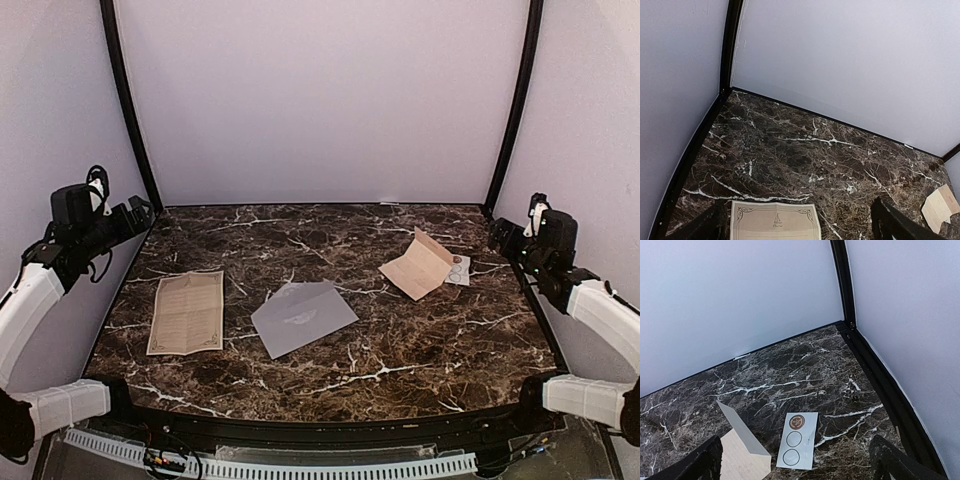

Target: Place the letter into the envelope and seal it

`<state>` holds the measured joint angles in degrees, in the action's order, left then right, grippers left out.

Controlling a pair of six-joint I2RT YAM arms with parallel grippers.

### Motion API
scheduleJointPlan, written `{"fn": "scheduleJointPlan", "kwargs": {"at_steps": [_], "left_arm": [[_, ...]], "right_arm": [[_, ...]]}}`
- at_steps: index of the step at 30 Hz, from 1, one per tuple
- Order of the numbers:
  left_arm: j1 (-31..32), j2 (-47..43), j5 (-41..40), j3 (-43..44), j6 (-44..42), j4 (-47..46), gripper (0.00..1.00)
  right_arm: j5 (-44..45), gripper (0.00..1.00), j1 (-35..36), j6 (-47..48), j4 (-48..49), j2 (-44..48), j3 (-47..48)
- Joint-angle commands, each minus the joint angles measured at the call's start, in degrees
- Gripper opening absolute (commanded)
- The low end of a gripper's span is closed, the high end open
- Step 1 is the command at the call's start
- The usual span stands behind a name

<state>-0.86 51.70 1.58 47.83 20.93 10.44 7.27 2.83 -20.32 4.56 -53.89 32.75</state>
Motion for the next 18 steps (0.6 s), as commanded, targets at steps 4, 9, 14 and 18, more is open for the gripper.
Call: {"fn": "scheduleJointPlan", "kwargs": {"at_steps": [4,9,14,18], "left_arm": [[-0.10,0.18,-0.28,0.21,-0.37,1.32,0.99],[-0.10,-0.48,-0.95,0.10,-1.11,1.18,0.99],[-0.08,2.00,0.66,2.79,-3.27,4.11,0.99],[-2.24,5.69,3.10,1.46,0.69,5.83,0.99]], "right_arm": [[-2.51,0.99,-0.30,1.19,2.12,1.92,-1.27],[-4.76,0.99,-0.35,2.97,1.86,3.22,-1.28],[-14.65,0.99,-0.10,6.84,-1.67,2.74,1.87],[-21.25,0.99,1.90,7.31,-4.33,0.76,4.85]]}}
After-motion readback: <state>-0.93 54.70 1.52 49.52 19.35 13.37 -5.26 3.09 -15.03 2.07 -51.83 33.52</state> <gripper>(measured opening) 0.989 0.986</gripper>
